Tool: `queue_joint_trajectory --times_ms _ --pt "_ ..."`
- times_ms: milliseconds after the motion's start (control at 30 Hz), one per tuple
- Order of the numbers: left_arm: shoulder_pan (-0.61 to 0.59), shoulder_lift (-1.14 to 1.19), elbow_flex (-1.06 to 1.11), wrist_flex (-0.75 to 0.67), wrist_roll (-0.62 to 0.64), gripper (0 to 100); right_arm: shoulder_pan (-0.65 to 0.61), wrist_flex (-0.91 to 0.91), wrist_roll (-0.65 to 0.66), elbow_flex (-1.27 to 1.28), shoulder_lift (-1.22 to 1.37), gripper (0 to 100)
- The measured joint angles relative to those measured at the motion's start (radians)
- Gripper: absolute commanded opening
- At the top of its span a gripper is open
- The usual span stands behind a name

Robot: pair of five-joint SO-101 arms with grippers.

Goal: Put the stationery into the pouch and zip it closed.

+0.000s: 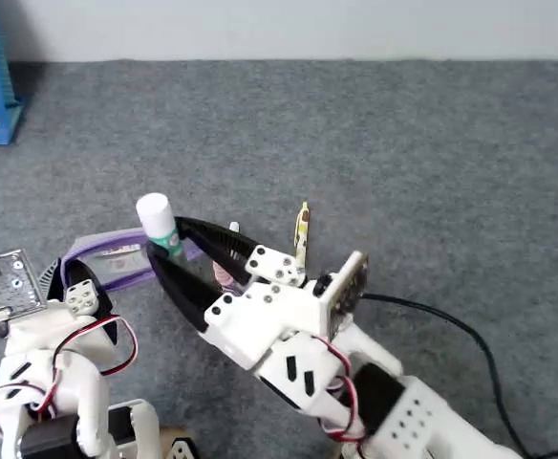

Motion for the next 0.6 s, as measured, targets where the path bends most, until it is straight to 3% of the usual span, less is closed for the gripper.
queue_joint_trajectory --times_ms 300,600 --pt "0.037 0.000 0.000 0.000 0.000 1 0.011 -0.454 0.000 0.020 0.325 0.7" --pt "0.037 0.000 0.000 0.000 0.000 1 0.044 -0.545 0.000 0.020 0.499 0.8"
